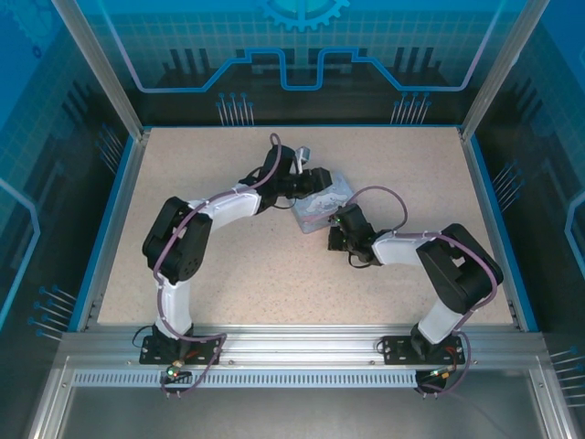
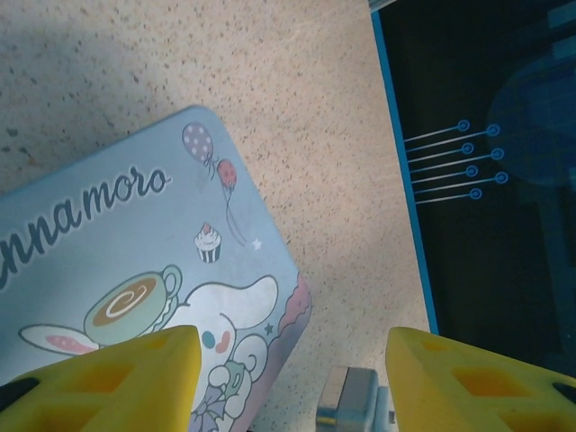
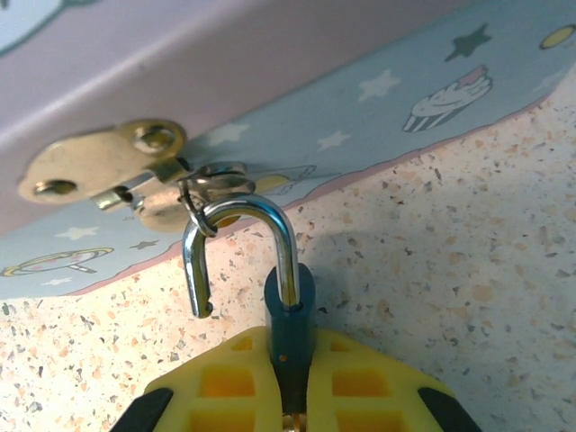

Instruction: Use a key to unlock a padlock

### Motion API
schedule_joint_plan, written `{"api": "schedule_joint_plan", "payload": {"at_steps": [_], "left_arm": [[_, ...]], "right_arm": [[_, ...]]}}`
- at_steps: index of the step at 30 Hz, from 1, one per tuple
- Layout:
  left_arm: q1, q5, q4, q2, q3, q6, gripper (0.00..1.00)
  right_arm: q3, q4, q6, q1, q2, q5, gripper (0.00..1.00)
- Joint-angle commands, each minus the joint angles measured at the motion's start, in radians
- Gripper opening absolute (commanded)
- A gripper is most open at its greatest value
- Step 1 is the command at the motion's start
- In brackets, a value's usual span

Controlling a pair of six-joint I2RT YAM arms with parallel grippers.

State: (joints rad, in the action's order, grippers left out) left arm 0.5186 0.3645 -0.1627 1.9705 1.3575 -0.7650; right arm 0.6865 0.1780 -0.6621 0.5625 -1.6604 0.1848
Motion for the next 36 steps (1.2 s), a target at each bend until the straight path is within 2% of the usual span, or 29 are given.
{"api": "schedule_joint_plan", "payload": {"at_steps": [1,19,24,33,36], "left_arm": [[0.010,0.027,-0.023,-0.001,-0.040,-0.026,0.57],[0.009,0.000,-0.036,0.004,-0.150,-0.024,0.58],[0.009,-0.004,-0.034,0.018,-0.154,-0.026,0.58],[0.003,-0.007,-0.044,0.025,-0.154,-0.034,0.58],[0.000,-0.010,-0.044,0.027,-0.157,-0.037,0.58]], "right_arm": [[-0.026,0.027,-0.026,-0.033,0.008,-0.010,0.00],[-0.069,0.133,-0.088,-0.147,0.037,-0.058,0.00],[-0.041,0.108,-0.074,-0.174,0.033,-0.055,0.00],[0.079,-0.116,0.002,-0.163,-0.053,0.088,0.00],[0.166,-0.237,0.020,-0.116,-0.090,0.181,0.00]]}}
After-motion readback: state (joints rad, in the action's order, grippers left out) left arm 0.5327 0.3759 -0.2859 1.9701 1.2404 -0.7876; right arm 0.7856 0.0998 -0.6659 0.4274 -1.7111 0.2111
